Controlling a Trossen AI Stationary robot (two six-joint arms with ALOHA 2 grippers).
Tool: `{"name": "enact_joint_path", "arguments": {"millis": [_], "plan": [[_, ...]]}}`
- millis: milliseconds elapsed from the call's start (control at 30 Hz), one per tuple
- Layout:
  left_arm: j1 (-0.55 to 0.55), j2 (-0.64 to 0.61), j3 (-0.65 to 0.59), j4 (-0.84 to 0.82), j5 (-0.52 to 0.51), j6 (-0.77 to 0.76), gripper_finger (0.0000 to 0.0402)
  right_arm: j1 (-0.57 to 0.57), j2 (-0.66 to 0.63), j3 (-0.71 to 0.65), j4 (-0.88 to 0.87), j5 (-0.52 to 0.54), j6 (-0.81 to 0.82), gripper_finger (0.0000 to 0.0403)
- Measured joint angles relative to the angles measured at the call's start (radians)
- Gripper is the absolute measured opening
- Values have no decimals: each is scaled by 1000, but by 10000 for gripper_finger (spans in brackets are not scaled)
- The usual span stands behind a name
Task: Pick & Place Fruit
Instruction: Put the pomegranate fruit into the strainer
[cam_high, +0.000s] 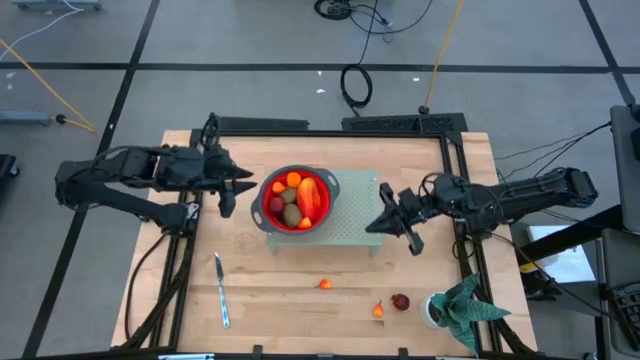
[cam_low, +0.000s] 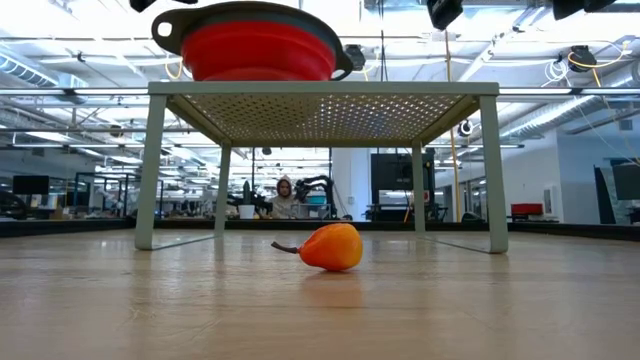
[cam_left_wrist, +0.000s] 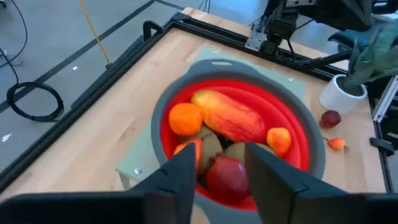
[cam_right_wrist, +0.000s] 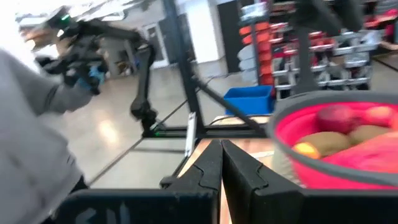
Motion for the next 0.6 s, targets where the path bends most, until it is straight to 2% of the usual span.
{"name": "enact_joint_path", "arguments": {"millis": [333, 467, 600], "plan": [[-152, -155, -192, 154, -104, -40, 13, 135, 0, 0, -53, 6, -162, 0], [-202, -208, -261, 209, -108, -17, 9, 172, 0, 0, -54, 10, -164, 0], [-234, -257, -340, 283, -116, -11, 11, 216, 0, 0, -111, 87, -165, 0]]}}
